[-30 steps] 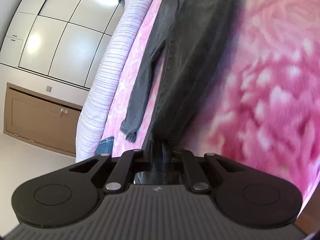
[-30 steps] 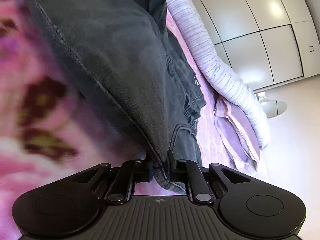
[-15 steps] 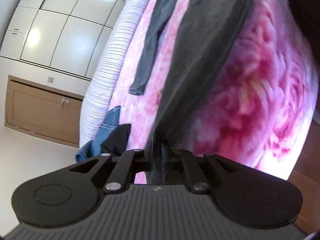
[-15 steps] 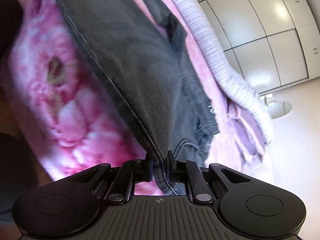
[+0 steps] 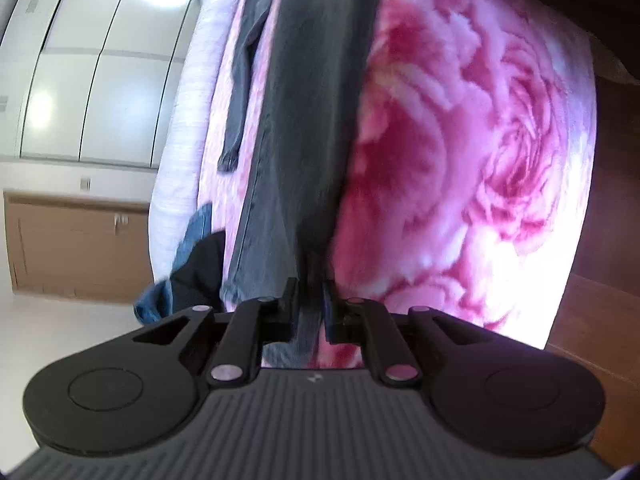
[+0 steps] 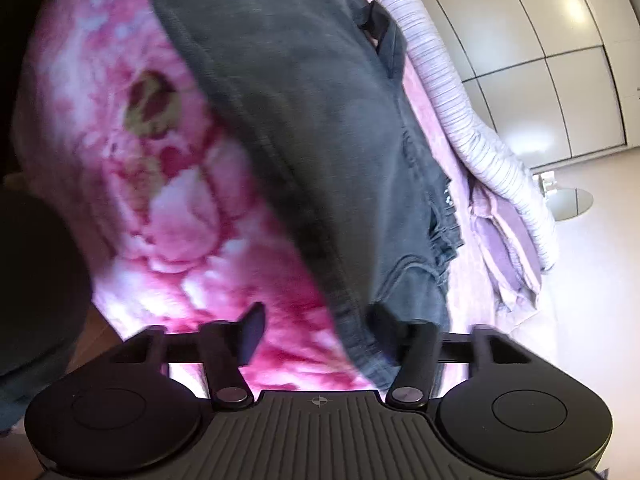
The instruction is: Fold clothes
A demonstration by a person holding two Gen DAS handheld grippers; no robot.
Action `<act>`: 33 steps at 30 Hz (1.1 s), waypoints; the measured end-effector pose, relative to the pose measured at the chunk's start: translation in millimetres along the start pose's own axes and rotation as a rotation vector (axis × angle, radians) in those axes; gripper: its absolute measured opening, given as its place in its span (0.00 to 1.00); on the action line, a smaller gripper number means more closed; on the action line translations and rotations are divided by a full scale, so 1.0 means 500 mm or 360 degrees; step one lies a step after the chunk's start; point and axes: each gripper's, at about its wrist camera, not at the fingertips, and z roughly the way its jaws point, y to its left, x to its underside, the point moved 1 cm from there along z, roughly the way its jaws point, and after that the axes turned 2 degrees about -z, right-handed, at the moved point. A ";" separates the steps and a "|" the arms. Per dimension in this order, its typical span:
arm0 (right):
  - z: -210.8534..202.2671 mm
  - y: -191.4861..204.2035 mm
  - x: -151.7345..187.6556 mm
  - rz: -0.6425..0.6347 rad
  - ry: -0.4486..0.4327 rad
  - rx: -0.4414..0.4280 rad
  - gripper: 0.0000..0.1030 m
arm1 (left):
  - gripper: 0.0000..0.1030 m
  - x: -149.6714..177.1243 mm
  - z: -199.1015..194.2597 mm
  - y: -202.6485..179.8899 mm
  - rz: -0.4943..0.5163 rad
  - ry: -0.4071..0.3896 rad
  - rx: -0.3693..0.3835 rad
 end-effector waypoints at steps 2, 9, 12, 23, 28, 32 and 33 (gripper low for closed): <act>-0.008 0.000 0.003 0.0107 0.0009 -0.0008 0.61 | 0.14 0.025 0.010 0.022 -0.0082 0.0073 -0.0003; -0.009 -0.047 0.046 0.0690 0.0134 -0.0104 0.63 | 0.20 0.068 0.013 0.091 -0.0317 0.0103 -0.0002; 0.000 -0.076 0.077 0.0983 0.0162 -0.0176 0.63 | 0.26 0.053 0.003 0.090 -0.0356 0.0034 0.0022; 0.040 -0.184 0.317 0.2907 -0.0523 -0.0535 0.65 | 0.27 -0.081 -0.033 0.136 -0.0539 -0.0103 0.0010; 0.086 -0.217 0.354 0.3219 -0.0574 -0.0460 0.65 | 0.27 -0.188 0.024 0.132 -0.0425 -0.0202 0.0114; 0.095 -0.244 0.355 0.3175 -0.0496 -0.0405 0.18 | 0.27 -0.259 0.066 0.110 -0.0324 -0.0274 0.0197; 0.096 -0.255 0.354 0.3143 -0.0466 -0.0382 0.16 | 0.27 -0.263 0.070 0.109 -0.0315 -0.0282 0.0207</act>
